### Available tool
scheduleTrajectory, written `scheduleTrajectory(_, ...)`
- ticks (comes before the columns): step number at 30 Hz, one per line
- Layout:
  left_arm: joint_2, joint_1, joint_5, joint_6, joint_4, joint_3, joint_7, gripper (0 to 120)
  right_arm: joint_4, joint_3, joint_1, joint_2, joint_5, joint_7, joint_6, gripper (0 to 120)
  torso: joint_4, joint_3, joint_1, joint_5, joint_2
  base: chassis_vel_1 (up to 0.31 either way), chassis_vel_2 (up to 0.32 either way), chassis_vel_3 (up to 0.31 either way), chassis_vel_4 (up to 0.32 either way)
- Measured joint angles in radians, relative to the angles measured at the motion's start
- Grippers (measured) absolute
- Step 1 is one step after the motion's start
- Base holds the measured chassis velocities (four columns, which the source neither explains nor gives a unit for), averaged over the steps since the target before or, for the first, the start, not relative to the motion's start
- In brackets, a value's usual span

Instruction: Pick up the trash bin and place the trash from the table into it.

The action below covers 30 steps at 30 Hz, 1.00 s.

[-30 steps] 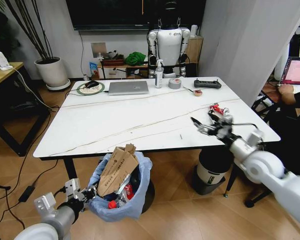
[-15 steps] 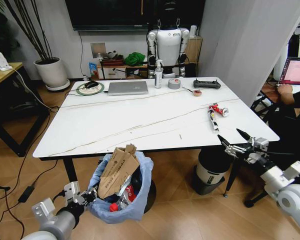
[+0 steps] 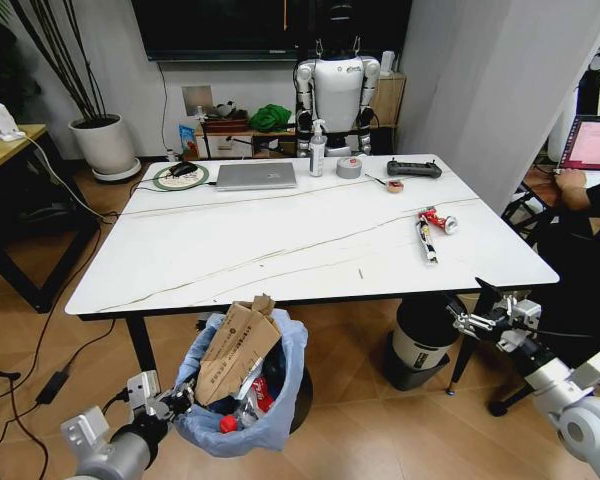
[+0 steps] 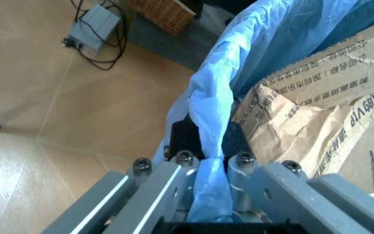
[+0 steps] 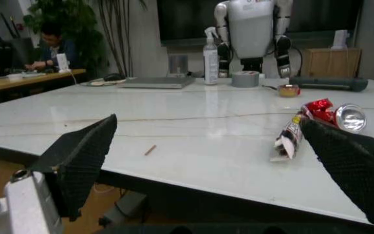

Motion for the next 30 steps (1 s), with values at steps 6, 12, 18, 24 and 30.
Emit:
scheduleTrajectory(6, -0.001, 0.008, 0.007, 0.000, -0.002, 0.001, 0.003, 0, 0.000, 0.015, -0.020, 0.006, -0.007, -0.015, 0.006, 100, -0.0002, 0.000, 0.000, 0.0006, 0.000, -0.100, -0.103, 0.116, 0.108)
scheduleTrajectory(12, 0.000, 0.012, 0.011, -0.001, -0.009, 0.001, 0.004, 0, 0.006, 0.026, -0.037, 0.015, -0.021, -0.029, 0.012, 100, -0.0003, 0.000, 0.000, 0.0001, 0.000, -0.092, -0.086, 0.086, 0.082)
scheduleTrajectory(18, -0.005, 0.023, 0.022, -0.001, -0.017, 0.002, 0.008, 0, 0.011, 0.037, -0.056, 0.018, -0.032, -0.041, 0.021, 100, -0.0001, 0.000, 0.000, -0.0001, 0.000, -0.070, -0.068, 0.076, 0.081)
scheduleTrajectory(24, -0.006, 0.028, 0.028, -0.002, -0.021, 0.001, 0.010, 0, 0.018, 0.047, -0.067, 0.018, -0.031, -0.047, 0.023, 100, -0.0003, 0.000, 0.000, 0.0000, 0.000, -0.095, -0.099, 0.089, 0.093)
scheduleTrajectory(30, -0.006, 0.032, 0.033, -0.003, -0.023, 0.000, 0.012, 0, 0.022, 0.050, -0.073, 0.021, -0.039, -0.049, 0.031, 100, -0.0002, 0.000, 0.000, 0.0003, 0.000, -0.116, -0.120, 0.131, 0.128)
